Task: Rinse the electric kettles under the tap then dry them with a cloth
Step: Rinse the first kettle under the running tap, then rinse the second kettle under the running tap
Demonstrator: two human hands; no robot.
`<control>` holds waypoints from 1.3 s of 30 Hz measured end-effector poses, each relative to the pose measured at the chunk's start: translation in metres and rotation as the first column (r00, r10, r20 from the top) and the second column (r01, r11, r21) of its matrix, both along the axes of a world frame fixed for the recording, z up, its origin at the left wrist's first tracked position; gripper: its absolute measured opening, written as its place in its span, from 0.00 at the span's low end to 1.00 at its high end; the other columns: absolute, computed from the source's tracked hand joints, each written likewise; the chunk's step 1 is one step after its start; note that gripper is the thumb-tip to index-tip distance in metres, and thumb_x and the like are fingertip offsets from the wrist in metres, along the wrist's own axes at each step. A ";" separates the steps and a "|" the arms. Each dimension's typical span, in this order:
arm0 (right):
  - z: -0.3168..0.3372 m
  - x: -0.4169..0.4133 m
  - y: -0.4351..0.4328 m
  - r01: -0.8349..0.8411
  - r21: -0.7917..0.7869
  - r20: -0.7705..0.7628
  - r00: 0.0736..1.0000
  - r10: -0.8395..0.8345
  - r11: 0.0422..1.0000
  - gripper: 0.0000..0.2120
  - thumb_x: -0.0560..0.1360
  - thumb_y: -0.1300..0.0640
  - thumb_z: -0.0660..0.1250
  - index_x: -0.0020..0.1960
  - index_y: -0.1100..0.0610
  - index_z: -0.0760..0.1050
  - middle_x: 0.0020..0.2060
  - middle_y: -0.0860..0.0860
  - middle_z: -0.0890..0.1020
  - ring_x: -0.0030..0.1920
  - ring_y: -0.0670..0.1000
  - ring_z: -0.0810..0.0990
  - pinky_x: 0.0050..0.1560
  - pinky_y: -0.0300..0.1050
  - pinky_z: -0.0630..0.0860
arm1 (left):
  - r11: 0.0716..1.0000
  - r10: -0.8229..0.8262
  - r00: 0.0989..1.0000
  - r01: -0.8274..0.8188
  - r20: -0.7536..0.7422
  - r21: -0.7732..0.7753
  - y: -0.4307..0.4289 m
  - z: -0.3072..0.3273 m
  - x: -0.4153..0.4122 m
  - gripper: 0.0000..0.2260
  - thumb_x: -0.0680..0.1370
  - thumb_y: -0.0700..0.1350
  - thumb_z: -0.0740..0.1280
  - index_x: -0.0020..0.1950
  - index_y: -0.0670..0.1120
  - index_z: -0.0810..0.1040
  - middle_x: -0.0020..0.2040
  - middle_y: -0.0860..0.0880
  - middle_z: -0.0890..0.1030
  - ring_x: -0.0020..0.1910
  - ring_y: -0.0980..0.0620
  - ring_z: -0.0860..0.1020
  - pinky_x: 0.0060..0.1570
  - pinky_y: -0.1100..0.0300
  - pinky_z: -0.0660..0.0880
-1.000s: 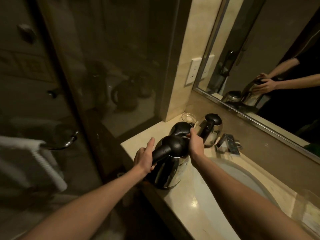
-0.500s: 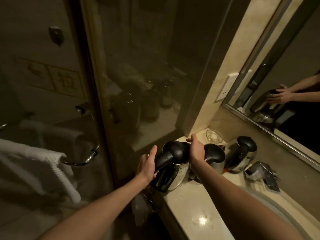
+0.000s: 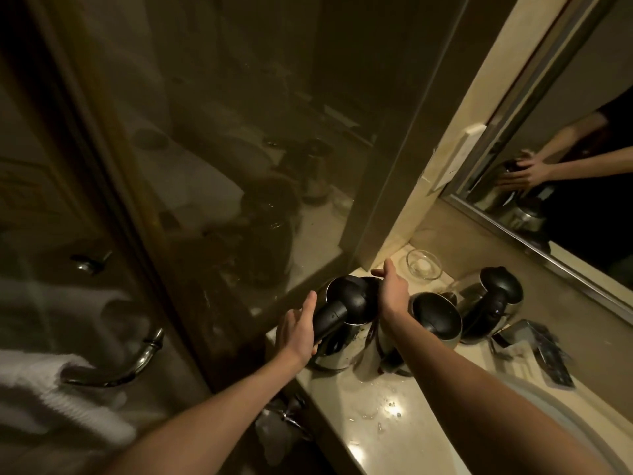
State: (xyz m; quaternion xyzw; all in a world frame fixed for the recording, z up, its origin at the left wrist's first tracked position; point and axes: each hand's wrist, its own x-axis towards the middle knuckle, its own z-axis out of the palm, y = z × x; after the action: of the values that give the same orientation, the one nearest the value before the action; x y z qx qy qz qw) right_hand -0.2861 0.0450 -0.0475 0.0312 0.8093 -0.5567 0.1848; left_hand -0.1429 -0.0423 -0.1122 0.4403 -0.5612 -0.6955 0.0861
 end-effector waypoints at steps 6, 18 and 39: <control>-0.008 -0.004 -0.001 0.014 -0.026 0.023 1.000 -0.013 1.000 0.25 0.78 0.39 0.52 0.53 0.53 0.82 0.54 0.56 0.82 0.55 0.58 0.79 0.68 0.58 0.70 | 0.996 0.024 1.000 -0.025 0.010 0.089 0.005 -0.003 -0.004 0.26 0.79 0.67 0.59 0.61 0.45 0.72 0.61 0.40 0.75 0.59 0.37 0.79 0.29 0.62 0.75; 0.015 0.007 0.022 -0.138 -0.076 0.039 0.989 0.142 0.987 0.27 0.84 0.43 0.50 0.72 0.61 0.67 0.63 0.56 0.75 0.64 0.55 0.73 0.69 0.51 0.65 | 0.861 -0.111 0.980 0.177 0.163 -0.477 0.004 0.024 0.007 0.28 0.82 0.64 0.51 0.36 0.46 0.75 0.40 0.43 0.80 0.40 0.46 0.81 0.46 0.50 0.80; -0.001 0.015 0.248 0.012 0.948 -0.221 0.745 0.629 0.318 0.21 0.82 0.43 0.50 0.68 0.52 0.67 0.63 0.55 0.72 0.63 0.57 0.70 0.63 0.53 0.68 | 0.511 -0.346 0.892 0.439 0.291 -0.739 0.127 0.033 -0.054 0.26 0.84 0.60 0.51 0.55 0.42 0.79 0.54 0.41 0.81 0.54 0.42 0.78 0.54 0.49 0.74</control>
State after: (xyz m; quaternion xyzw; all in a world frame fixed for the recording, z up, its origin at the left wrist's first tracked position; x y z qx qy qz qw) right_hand -0.2708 0.2932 -0.0485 -0.2033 0.9778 0.0499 -0.0009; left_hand -0.1970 0.0845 -0.0793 0.2542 -0.8969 -0.3527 0.0810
